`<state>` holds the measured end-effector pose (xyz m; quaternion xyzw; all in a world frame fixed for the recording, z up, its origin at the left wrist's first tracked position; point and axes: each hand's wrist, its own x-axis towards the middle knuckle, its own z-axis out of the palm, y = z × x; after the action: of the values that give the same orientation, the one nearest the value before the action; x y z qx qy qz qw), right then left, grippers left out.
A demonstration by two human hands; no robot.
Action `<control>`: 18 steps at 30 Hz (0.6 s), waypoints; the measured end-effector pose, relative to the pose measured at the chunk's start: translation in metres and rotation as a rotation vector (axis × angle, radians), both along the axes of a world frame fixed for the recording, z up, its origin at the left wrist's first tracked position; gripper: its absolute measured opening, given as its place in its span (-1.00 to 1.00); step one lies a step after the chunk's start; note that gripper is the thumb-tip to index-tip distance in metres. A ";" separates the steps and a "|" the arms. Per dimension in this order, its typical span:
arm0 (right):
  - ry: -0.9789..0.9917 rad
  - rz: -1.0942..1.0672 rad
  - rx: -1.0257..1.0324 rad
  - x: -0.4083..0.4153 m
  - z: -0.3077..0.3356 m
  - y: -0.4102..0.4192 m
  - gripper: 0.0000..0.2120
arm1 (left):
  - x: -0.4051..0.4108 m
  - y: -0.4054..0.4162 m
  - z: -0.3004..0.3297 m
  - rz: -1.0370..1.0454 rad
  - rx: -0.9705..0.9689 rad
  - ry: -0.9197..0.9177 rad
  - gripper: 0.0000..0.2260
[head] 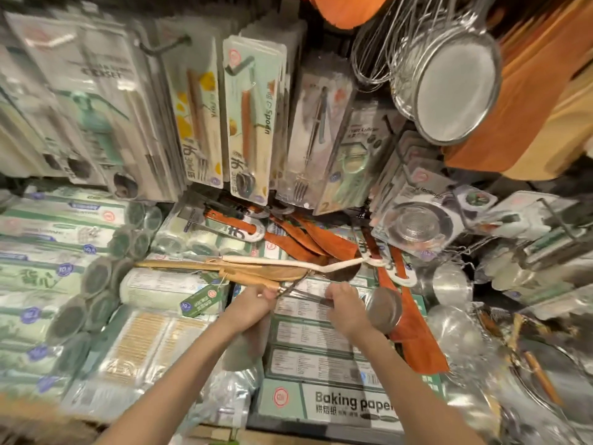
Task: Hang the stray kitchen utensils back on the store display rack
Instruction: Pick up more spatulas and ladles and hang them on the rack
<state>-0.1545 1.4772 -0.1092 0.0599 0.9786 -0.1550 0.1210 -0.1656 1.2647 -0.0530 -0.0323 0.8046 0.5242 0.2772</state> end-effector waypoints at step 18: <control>0.145 -0.043 -0.114 -0.013 0.019 -0.007 -0.43 | -0.002 -0.067 -0.029 -0.078 0.837 -0.945 -0.78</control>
<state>-0.1679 1.4707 -0.0901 0.0626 0.9729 -0.2168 0.0496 -0.1679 1.1980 -0.0816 -0.1197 0.3226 0.7132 0.6107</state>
